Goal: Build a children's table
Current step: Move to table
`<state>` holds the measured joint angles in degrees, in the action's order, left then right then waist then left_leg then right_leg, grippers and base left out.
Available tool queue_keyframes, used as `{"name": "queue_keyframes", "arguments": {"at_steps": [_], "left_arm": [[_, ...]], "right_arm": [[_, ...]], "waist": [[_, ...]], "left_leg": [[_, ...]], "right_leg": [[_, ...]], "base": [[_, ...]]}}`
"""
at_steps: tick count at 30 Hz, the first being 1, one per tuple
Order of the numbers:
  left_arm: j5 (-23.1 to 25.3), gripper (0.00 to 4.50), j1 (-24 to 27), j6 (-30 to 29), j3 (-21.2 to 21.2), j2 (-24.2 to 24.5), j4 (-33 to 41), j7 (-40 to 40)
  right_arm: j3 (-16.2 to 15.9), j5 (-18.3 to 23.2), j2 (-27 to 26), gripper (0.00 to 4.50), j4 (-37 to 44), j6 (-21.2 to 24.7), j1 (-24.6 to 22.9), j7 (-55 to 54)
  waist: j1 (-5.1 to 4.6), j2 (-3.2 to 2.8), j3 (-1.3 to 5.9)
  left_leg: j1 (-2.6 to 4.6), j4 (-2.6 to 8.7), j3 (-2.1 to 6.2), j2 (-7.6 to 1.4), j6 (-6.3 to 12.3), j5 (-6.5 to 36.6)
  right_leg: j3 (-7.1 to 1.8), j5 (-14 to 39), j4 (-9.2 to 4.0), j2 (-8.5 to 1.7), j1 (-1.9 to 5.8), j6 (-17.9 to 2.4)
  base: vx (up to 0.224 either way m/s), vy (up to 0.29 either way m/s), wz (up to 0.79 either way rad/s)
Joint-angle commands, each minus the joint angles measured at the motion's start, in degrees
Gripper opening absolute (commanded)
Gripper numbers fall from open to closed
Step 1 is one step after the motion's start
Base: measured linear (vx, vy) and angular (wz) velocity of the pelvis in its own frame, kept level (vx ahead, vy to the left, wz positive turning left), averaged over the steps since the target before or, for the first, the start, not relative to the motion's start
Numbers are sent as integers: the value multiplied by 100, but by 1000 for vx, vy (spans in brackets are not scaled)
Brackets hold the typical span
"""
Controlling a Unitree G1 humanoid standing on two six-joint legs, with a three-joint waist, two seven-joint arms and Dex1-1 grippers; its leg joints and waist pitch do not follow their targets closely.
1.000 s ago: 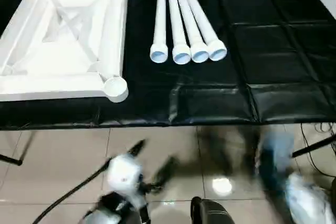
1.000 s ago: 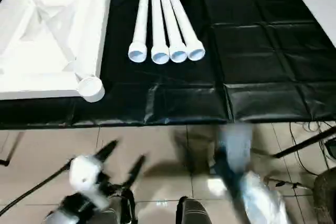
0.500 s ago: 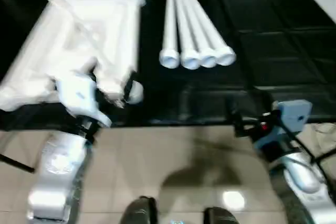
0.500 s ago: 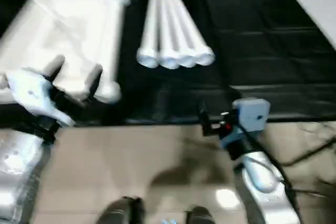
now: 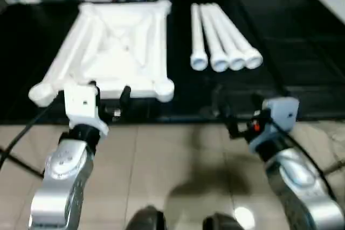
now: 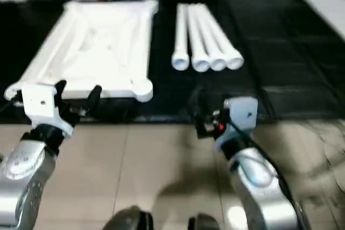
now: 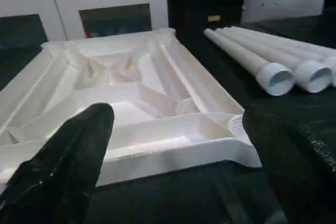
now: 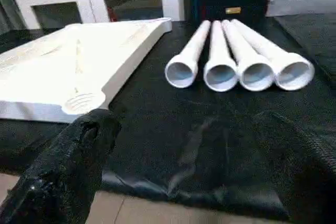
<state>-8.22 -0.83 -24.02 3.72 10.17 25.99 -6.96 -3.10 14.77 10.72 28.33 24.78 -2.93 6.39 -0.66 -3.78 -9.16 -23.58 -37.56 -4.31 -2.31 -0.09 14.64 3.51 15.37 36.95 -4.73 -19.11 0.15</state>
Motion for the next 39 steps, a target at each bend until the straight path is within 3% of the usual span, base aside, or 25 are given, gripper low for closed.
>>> {"name": "queue_keyframes", "arguments": {"at_steps": [1, 3, 5, 6, 7, 8, 10, 11, 12, 13, 15, 17, 18, 20, 21, 22, 23, 24, 27, 29, 30, 32, 36, 38, 39], "left_arm": [[-70, 448, 338, -207, -247, -104, 229, 52], [-29, 448, 469, -207, -363, -153, 290, 40], [-52, 448, 531, -252, -378, -243, 246, 23], [-46, 448, 539, -290, -349, -281, 227, 13], [-32, 448, 552, -347, -304, -336, 199, -4], [-14, 448, 552, -375, -326, -324, 187, 40], [-14, 448, 551, -387, -364, -308, 185, 80], [-23, 448, 559, -354, -412, -323, 198, 138], [7, 448, 548, -342, -414, -390, 213, 203], [14, 448, 545, -340, -415, -399, 215, 213], [118, 448, 507, -266, -461, -437, 259, 298], [143, 448, 473, -257, -460, -466, 311, 321], [146, 448, 460, -245, -459, -468, 328, 318], [147, 448, 456, -240, -460, -467, 335, 319], [175, 448, 463, -206, -474, -469, 328, 328], [194, 448, 467, -198, -480, -473, 318, 344], [214, 448, 464, -186, -488, -467, 311, 354], [211, 448, 418, -162, -512, -459, 296, 326], [234, 448, 323, -140, -583, -426, 259, 261], [256, 448, 292, -164, -627, -397, 234, 229], [285, 448, 287, -149, -672, -356, 215, 186], [315, 448, 246, -121, -753, -272, 145, 68], [340, 448, 65, -93, -850, -150, -71, -110], [332, 448, -6, -79, -881, -119, -143, -164], [330, 448, -26, -79, -885, -115, -160, -172]], "right_arm": [[-55, -207, -39, 450, -160, 115, 118, -127], [-82, -289, -80, 450, -263, 154, 198, -171], [-76, -301, -12, 450, -355, 184, 367, -111], [-78, -300, 28, 450, -360, 188, 397, -91], [-83, -300, 88, 450, -366, 193, 440, -61], [-66, -291, 137, 450, -373, 221, 471, -17], [-32, -273, 164, 450, -378, 254, 490, 13], [10, -279, 203, 450, -402, 291, 516, 63], [21, -328, 251, 450, -431, 298, 552, 103], [23, -334, 258, 450, -435, 299, 557, 110], [20, -352, 316, 450, -481, 275, 618, 182], [17, -337, 338, 450, -494, 276, 648, 196], [9, -309, 347, 450, -502, 275, 666, 217], [-2, -302, 356, 450, -509, 275, 685, 236], [-41, -301, 369, 450, -553, 250, 736, 311], [-70, -326, 388, 450, -565, 230, 759, 352], [-89, -353, 402, 450, -566, 229, 775, 369], [-100, -323, 414, 450, -559, 219, 787, 462], [-52, -367, 367, 450, -581, 201, 801, 395], [-13, -309, 335, 450, -597, 206, 816, 395], [-3, -303, 330, 450, -587, 200, 811, 393], [8, -317, 327, 450, -578, 169, 807, 395], [11, -391, 324, 450, -585, 123, 775, 352], [7, -424, 309, 450, -574, 108, 740, 337], [3, -437, 306, 450, -572, 104, 731, 334]], "waist": [[-21, 153, 393], [-70, 254, 231], [-320, 212, 127], [-537, -48, 44], [-443, -238, -26], [-157, -40, 110], [-173, 218, 354], [-207, 514, 294], [-269, 614, 262], [-67, 441, 311], [-80, 261, 470], [-556, 141, 776], [-351, 98, 764], [-376, 187, 732], [-348, 464, 598], [-297, 579, 580], [-136, 955, 517], [46, 926, 648], [76, 659, 556], [46, 537, 479], [-101, 330, 475], [-311, 205, 699], [-192, 293, 628], [-155, 427, 618], [98, 705, 690]], "left_leg": [[72, 783, 557, -784, -918, 3030], [262, 278, 347, -715, -367, 2304], [487, -366, 341, -665, -360, 2044], [229, 579, 480, -751, -952, 4536], [-224, 1472, 441, -661, -1343, 6142], [-62, 1481, 213, -475, -1385, 5919], [99, 1086, 238, -627, -948, 4410], [474, -694, 281, -614, -320, 1761], [-444, -881, 227, -427, 144, 204], [-488, -660, 246, -476, 86, -38], [282, 325, 169, -782, 464, -625], [1350, 574, 1112, -1490, 2025, -1506], [1346, 331, 895, -1375, 2201, -2533], [1098, 488, 772, -1378, 2283, -2709], [779, 757, 343, -1265, 2383, -1242], [674, 794, 155, -1072, 2218, -482], [329, 409, -218, -384, 1560, 1080], [145, -348, -91, -219, 1185, 738], [-123, -402, 91, -479, 432, -34], [68, 36, 44, -740, 457, -154], [440, 588, 190, -1041, 262, 277], [1222, 793, 785, -1488, 827, 823], [990, 782, 241, -1142, 1912, -214], [785, 710, 18, -784, 1733, 374], [272, -212, -173, -247, 1158, 860]], "right_leg": [[-335, 1545, -441, -715, 175, -528], [-478, 4757, -1055, -1058, -80, -466], [1, 5866, -1400, -1074, -37, -378], [638, 4593, -812, -288, 213, -18], [584, 2995, 405, 154, 657, -123], [624, 1087, 510, 480, 717, -101], [62, 2525, 79, -52, 809, -234], [-608, 5309, -1347, -1393, 313, -901], [-808, 5099, -1298, -1279, 1123, -1204], [-756, 4119, -1124, -1080, 1286, -1288], [15, 1699, -753, -15, 872, -1164], [127, 1053, 489, 305, -205, -111], [25, 680, 581, 170, -550, 414], [-20, 362, 710, 91, -575, 701], [-195, -349, 511, 4, -573, 479], [-271, -589, 176, -36, -456, 268], [-838, 635, -699, -281, -37, 359], [-1121, 2766, -900, -911, 434, 531], [-472, 2999, -1019, -1193, 499, 89], [-182, 3118, -1143, -856, 469, -958], [80, 2166, -766, -135, 328, -967], [61, 939, 262, 182, -397, -433], [-32, -396, 363, 44, -740, 202], [-248, -596, -210, -161, -436, -112], [-1145, 1492, -882, -968, 412, -693]], "base": [[-78, 42, -9], [-94, -20, -5], [-102, -9, -4], [25, 56, -16], [25, 56, -16], [77, 68, -3], [0, 0, 0], [96, -61, 0], [204, -16, -15], [204, -16, -15], [142, 38, 9], [138, 42, 18], [148, 15, -5], [135, 9, 0], [114, -51, -1], [114, -51, -1], [92, -90, 2], [102, -105, 2], [113, -75, 13], [111, -7, 40], [129, 85, 31], [151, 91, 21], [149, 49, 5], [127, -32, 0], [116, -67, -3]]}}
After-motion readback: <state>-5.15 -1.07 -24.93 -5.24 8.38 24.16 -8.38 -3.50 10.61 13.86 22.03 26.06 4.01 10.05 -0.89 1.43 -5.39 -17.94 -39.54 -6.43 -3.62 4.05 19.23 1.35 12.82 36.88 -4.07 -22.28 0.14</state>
